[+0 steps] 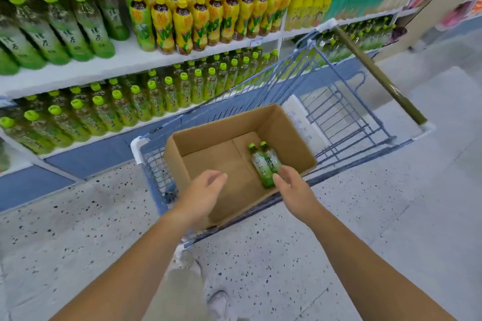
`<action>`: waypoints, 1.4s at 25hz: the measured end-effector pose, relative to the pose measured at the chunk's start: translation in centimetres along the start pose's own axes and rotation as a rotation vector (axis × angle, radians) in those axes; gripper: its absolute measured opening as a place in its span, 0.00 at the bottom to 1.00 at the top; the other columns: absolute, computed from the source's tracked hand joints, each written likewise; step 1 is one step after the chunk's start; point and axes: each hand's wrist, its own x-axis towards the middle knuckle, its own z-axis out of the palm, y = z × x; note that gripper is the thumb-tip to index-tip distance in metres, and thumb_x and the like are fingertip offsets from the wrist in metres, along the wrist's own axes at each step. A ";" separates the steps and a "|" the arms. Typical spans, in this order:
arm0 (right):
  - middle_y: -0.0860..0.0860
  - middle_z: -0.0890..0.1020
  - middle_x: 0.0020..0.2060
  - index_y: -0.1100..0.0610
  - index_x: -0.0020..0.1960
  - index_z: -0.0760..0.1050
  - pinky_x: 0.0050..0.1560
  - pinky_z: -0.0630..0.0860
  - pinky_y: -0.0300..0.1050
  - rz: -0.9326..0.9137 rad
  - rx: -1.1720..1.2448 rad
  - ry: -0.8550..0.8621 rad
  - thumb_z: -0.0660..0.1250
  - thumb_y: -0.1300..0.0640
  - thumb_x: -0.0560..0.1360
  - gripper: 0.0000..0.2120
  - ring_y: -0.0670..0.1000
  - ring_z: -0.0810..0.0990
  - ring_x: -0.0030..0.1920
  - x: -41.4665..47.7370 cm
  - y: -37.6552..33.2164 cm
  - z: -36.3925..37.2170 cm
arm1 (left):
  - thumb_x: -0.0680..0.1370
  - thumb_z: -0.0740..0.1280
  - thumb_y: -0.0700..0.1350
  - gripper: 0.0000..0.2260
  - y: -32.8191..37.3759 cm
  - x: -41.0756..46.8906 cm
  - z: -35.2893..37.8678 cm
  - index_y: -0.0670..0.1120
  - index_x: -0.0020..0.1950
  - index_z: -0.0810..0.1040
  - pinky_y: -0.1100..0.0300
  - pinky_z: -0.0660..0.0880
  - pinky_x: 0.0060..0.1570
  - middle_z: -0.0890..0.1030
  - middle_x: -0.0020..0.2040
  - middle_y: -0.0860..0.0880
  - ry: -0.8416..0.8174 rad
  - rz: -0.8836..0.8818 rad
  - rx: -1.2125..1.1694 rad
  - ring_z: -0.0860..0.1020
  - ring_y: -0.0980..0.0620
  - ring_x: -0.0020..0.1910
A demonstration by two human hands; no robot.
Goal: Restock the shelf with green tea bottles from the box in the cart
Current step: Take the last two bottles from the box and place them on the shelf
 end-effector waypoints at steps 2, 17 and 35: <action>0.48 0.71 0.72 0.52 0.77 0.63 0.72 0.67 0.49 0.012 -0.020 -0.002 0.59 0.45 0.82 0.26 0.49 0.70 0.71 3.4 0.3 -1.0 | 0.83 0.59 0.58 0.18 0.0 3.4 1.2 0.52 0.68 0.74 0.61 0.65 0.58 0.75 0.61 0.57 -0.002 -0.001 0.005 0.73 0.56 0.62; 0.54 0.79 0.61 0.57 0.70 0.68 0.58 0.69 0.46 0.111 -0.534 -0.268 0.57 0.46 0.83 0.21 0.56 0.77 0.61 28.3 8.7 -4.9 | 0.82 0.60 0.58 0.22 -6.7 27.0 15.9 0.47 0.72 0.72 0.56 0.69 0.65 0.76 0.68 0.48 -0.053 -0.318 0.072 0.75 0.47 0.66; 0.57 0.81 0.59 0.60 0.62 0.76 0.53 0.76 0.45 0.240 -0.685 -0.314 0.76 0.53 0.73 0.21 0.58 0.81 0.59 41.8 21.0 3.5 | 0.71 0.77 0.43 0.32 -12.0 39.3 27.6 0.56 0.64 0.59 0.57 0.73 0.52 0.77 0.52 0.55 0.144 -0.476 -0.164 0.76 0.52 0.52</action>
